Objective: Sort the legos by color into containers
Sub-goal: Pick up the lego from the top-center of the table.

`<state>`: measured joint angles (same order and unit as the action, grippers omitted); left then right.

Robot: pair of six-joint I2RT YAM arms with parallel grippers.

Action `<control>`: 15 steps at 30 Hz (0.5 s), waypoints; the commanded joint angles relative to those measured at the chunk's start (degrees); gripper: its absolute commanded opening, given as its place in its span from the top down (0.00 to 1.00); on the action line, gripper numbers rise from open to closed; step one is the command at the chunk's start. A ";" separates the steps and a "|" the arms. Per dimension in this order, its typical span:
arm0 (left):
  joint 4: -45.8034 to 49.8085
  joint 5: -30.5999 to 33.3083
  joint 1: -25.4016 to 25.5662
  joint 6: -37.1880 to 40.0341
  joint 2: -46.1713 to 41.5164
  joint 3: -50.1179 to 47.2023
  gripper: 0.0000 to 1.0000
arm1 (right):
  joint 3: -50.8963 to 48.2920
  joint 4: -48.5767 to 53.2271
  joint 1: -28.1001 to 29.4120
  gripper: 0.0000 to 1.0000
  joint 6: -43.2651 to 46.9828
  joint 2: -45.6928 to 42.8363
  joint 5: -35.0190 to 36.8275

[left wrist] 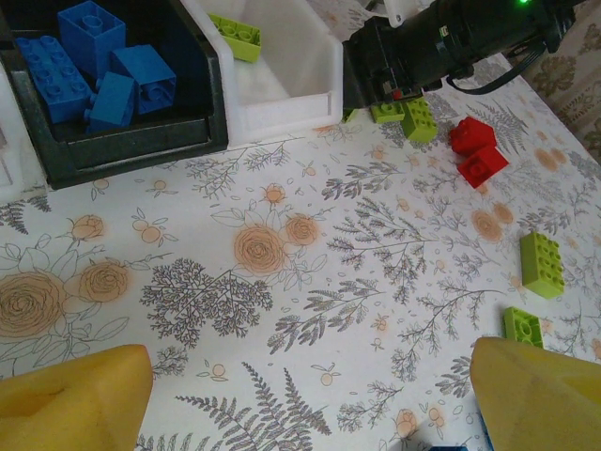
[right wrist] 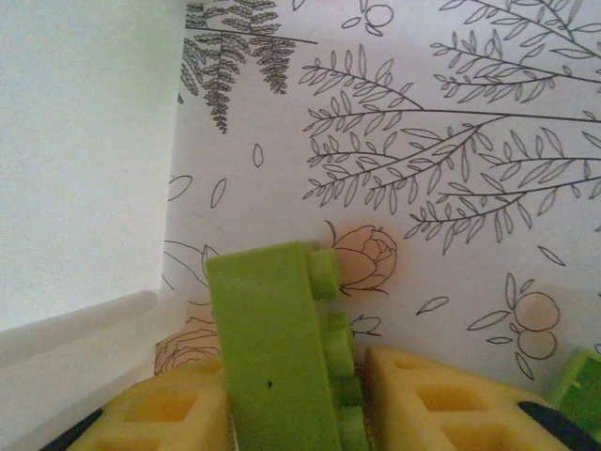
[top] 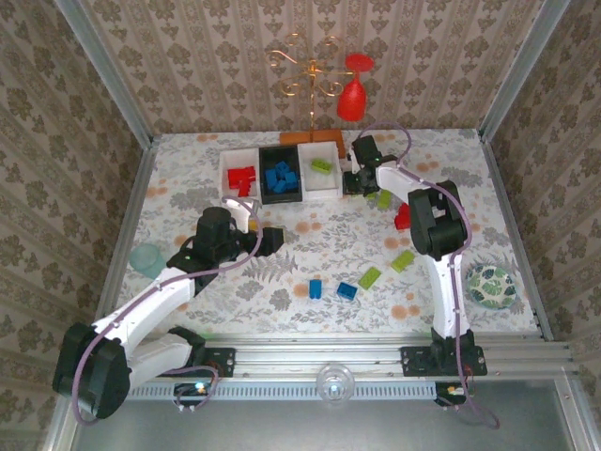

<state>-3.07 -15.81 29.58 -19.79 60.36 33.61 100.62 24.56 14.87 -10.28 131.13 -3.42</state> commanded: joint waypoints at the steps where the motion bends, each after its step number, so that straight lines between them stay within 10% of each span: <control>1: 0.29 0.30 -0.31 0.37 -0.70 -0.12 0.11 | 1.47 1.21 -0.58 0.65 -0.94 0.54 -0.52; 15: 0.12 -0.01 -0.49 0.19 -0.77 -0.29 0.11 | -18.11 -21.48 3.75 0.73 -8.21 -18.71 -6.86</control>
<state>-3.03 -15.81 29.54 -19.79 60.36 33.61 81.25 9.61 15.84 -16.43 113.25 -6.94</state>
